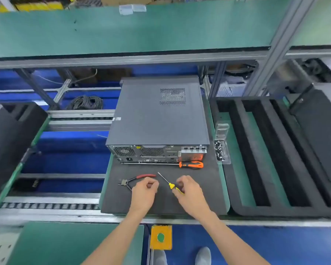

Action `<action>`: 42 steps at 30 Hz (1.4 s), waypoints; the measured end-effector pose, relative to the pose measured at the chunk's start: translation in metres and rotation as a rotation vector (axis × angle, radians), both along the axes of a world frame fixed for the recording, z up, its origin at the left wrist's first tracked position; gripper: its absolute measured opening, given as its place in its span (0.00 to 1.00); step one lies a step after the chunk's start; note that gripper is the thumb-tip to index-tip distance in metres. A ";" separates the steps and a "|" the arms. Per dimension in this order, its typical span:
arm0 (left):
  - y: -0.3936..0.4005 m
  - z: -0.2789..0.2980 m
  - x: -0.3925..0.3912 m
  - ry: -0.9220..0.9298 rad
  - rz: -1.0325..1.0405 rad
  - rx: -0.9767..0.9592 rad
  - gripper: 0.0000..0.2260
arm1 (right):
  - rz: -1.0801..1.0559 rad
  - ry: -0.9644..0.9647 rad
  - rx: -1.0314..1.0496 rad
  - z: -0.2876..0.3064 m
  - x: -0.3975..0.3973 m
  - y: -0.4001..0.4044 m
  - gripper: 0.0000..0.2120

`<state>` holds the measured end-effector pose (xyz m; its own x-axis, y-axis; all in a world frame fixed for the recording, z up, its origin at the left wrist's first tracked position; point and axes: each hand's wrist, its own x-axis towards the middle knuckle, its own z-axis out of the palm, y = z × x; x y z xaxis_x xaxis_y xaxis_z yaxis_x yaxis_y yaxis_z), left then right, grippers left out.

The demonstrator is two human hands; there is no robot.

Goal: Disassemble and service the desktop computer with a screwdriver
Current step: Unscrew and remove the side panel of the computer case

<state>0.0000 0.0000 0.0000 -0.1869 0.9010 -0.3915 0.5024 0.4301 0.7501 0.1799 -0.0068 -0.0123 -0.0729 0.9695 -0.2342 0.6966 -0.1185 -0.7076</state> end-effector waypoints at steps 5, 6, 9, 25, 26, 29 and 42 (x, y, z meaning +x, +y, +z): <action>0.013 -0.006 0.009 -0.108 0.079 -0.110 0.04 | 0.095 -0.297 0.037 -0.009 -0.028 0.013 0.14; 0.014 -0.007 0.012 -0.135 0.102 -0.128 0.03 | 0.078 -0.299 0.035 -0.010 -0.030 0.013 0.13; 0.018 -0.008 0.024 -0.231 0.193 -0.124 0.05 | -0.017 -0.199 0.022 -0.008 -0.030 0.011 0.09; 0.056 0.061 0.105 -0.811 0.159 -0.022 0.09 | -0.524 0.584 0.060 0.055 -0.005 -0.006 0.12; 0.058 0.064 0.111 -0.833 0.151 -0.030 0.09 | -0.541 0.574 0.081 0.058 -0.002 -0.007 0.13; 0.062 0.071 0.124 -0.870 0.140 -0.054 0.09 | -0.585 0.526 0.129 0.066 0.007 -0.005 0.13; 0.068 0.074 0.138 -0.846 0.115 -0.077 0.07 | -0.597 0.340 0.104 0.074 0.022 0.004 0.13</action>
<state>0.1382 0.0683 0.0736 0.1070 0.8593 -0.5002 -0.2632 0.5096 0.8192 0.2017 -0.0032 0.0622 0.4267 0.8828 -0.1964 0.2711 -0.3321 -0.9035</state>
